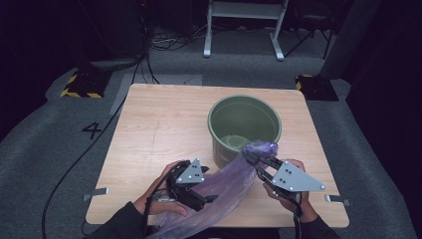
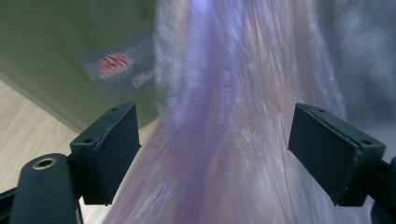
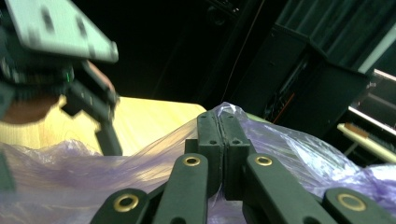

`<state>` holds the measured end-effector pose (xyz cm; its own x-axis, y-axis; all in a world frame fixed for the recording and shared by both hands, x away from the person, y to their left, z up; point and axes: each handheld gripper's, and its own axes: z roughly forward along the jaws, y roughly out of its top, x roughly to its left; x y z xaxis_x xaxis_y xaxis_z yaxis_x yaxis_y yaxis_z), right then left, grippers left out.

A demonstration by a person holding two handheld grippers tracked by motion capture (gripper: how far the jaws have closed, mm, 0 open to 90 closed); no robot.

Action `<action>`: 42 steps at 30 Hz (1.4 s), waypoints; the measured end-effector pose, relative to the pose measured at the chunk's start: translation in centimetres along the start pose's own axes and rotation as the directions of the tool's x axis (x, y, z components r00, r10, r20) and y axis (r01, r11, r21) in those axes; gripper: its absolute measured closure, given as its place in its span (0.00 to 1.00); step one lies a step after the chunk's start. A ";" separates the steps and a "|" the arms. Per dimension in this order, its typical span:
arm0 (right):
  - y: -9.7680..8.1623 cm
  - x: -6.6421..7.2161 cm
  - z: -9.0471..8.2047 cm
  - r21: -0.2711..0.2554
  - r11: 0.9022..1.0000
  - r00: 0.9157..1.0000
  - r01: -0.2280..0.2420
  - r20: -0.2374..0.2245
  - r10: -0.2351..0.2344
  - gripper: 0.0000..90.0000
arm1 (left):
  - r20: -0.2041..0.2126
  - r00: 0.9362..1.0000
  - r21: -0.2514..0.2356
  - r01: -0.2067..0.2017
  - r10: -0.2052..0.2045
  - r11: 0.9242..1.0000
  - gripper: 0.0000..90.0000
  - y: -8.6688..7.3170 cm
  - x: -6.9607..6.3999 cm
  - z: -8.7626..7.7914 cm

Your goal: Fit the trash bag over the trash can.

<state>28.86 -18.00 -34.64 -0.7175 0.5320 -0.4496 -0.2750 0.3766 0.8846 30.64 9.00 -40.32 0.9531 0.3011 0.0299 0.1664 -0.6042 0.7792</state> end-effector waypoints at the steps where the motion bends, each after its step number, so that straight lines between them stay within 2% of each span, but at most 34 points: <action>1: 0.7 -0.2 0.4 -0.009 1.000 1.000 0.000 -0.018 0.000 0.99 | 0.001 1.000 0.012 -0.007 0.007 1.000 0.20 0.0 0.1 0.3; 3: 1.0 -0.2 0.5 -0.013 1.000 1.000 0.000 -0.023 -0.001 0.99 | -0.004 1.000 0.047 -0.027 0.028 0.999 0.23 -0.1 0.2 0.9; 4: 1.6 -0.4 0.9 -0.011 1.000 1.000 0.018 -0.021 -0.019 0.99 | -0.018 1.000 0.076 -0.024 0.025 0.997 0.26 -0.2 0.5 1.4; 6: 1.8 -0.5 1.1 -0.009 1.000 0.999 0.030 -0.019 -0.030 0.99 | -0.018 0.999 0.083 -0.025 0.027 0.996 0.29 -0.3 0.7 1.5; 8: 2.2 -0.8 1.4 -0.006 0.999 0.999 0.040 -0.018 -0.040 0.99 | -0.050 0.999 0.091 -0.013 0.018 0.996 0.33 -0.6 1.1 1.8; 9: 2.3 -1.4 1.9 0.004 0.999 0.999 0.034 -0.022 -0.034 0.99 | -0.062 0.998 0.100 -0.008 0.015 0.995 0.41 -0.8 1.5 2.0; 10: 2.3 -1.4 1.9 0.004 0.999 0.999 0.034 -0.022 -0.034 0.99 | -0.062 0.998 0.100 -0.008 0.015 0.995 0.43 -0.8 1.5 2.0; 11: 2.5 -2.1 2.4 0.012 0.999 0.999 0.036 -0.011 -0.036 1.00 | -0.069 0.998 0.104 -0.001 0.008 0.995 0.50 -1.2 1.9 2.1; 12: 2.5 -2.1 2.4 0.012 0.999 0.999 0.036 -0.011 -0.036 1.00 | -0.069 0.998 0.104 -0.001 0.008 0.995 0.55 -1.2 1.9 2.1; 13: 2.5 -2.8 2.6 0.008 1.000 1.000 0.015 -0.008 -0.015 1.00 | -0.068 0.998 0.098 0.002 0.005 0.995 0.57 -1.3 2.1 2.1; 14: 2.5 -2.8 2.6 0.008 1.000 1.000 0.015 -0.008 -0.015 1.00 | -0.073 0.997 0.098 0.007 0.000 0.995 0.57 -1.5 2.3 2.1; 15: 2.7 -3.5 2.9 0.004 1.000 1.000 0.001 -0.011 -0.001 0.99 | -0.069 0.998 0.097 0.009 -0.003 0.995 0.67 -1.6 2.4 2.1; 17: 2.8 -3.7 3.0 0.004 1.000 1.000 0.002 -0.012 -0.002 0.99 | -0.073 0.997 0.090 0.003 0.004 0.996 0.69 -1.8 2.6 2.1; 19: 3.1 -4.2 3.2 -0.007 1.000 1.000 0.004 -0.020 -0.004 0.99 | -0.076 0.997 0.066 0.001 0.004 0.998 0.78 -1.8 2.7 1.8; 20: 3.4 -4.7 3.5 -0.004 1.000 1.000 0.003 -0.021 -0.003 0.99 | -0.075 0.997 0.038 0.008 -0.005 0.999 0.83 -1.7 2.7 1.3; 21: 3.4 -4.7 3.5 -0.004 1.000 1.000 0.003 -0.021 -0.003 0.99 | -0.075 0.997 0.038 0.008 -0.005 0.999 0.85 -1.7 2.7 1.3; 24: 3.5 -5.8 4.4 0.007 0.999 0.998 -0.042 -0.045 0.043 0.97 | -0.075 0.997 0.006 0.005 -0.005 1.000 0.88 -1.6 2.8 0.7; 29: 3.4 -6.9 5.8 0.096 0.992 0.993 -0.085 -0.072 0.092 0.84 | -0.088 0.996 -0.024 -0.005 0.003 1.000 0.96 -1.4 2.9 0.2; 30: 3.3 -6.9 6.0 0.115 0.990 0.995 -0.083 -0.055 0.089 0.81 | -0.088 0.996 -0.030 -0.005 0.003 1.000 0.97 -1.3 2.9 0.2; 31: 3.3 -7.0 6.1 0.133 0.987 0.994 -0.089 -0.058 0.097 0.77 | -0.095 0.996 -0.034 -0.005 0.001 0.999 0.97 -1.3 3.0 0.1; 32: 3.0 -7.2 6.4 0.177 0.979 0.990 -0.101 -0.080 0.117 0.66 | -0.090 0.996 -0.048 0.004 -0.008 0.999 0.99 -1.3 3.3 0.0; 33: 3.0 -7.2 6.4 0.177 0.979 0.990 -0.101 -0.080 0.117 0.66 | -0.090 0.996 -0.048 0.004 -0.008 0.999 0.99 -1.3 3.3 0.0; 34: 2.9 -7.2 6.5 0.200 0.974 0.991 -0.104 -0.068 0.119 0.62 | -0.082 0.997 -0.059 0.008 -0.013 0.998 0.99 -1.3 3.5 -0.1; 35: 2.8 -7.3 6.6 0.225 0.967 0.987 -0.117 -0.083 0.138 0.59 | -0.080 0.997 -0.061 0.010 -0.015 0.998 0.99 -1.4 3.6 -0.1; 36: 2.7 -7.4 6.6 0.229 0.966 0.984 -0.122 -0.097 0.147 0.56 | -0.073 0.997 -0.063 0.017 -0.021 0.998 0.99 -1.4 3.7 -0.1; 38: 2.6 -7.5 6.3 0.239 0.962 0.984 -0.129 -0.091 0.154 0.48 | -0.075 0.997 -0.062 0.021 -0.026 0.998 0.99 -1.5 3.8 -0.3; 42: 2.3 -8.1 5.2 0.232 0.959 0.975 -0.162 -0.112 0.192 0.49 | -0.077 0.997 -0.055 0.015 -0.019 0.998 0.99 -1.5 3.8 -0.5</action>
<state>37.37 -17.54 -29.55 -0.8240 0.5060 -0.2550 0.0007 0.4509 0.8926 33.91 11.46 -41.07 0.9273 0.3689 0.0634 0.1665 -0.5581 0.8129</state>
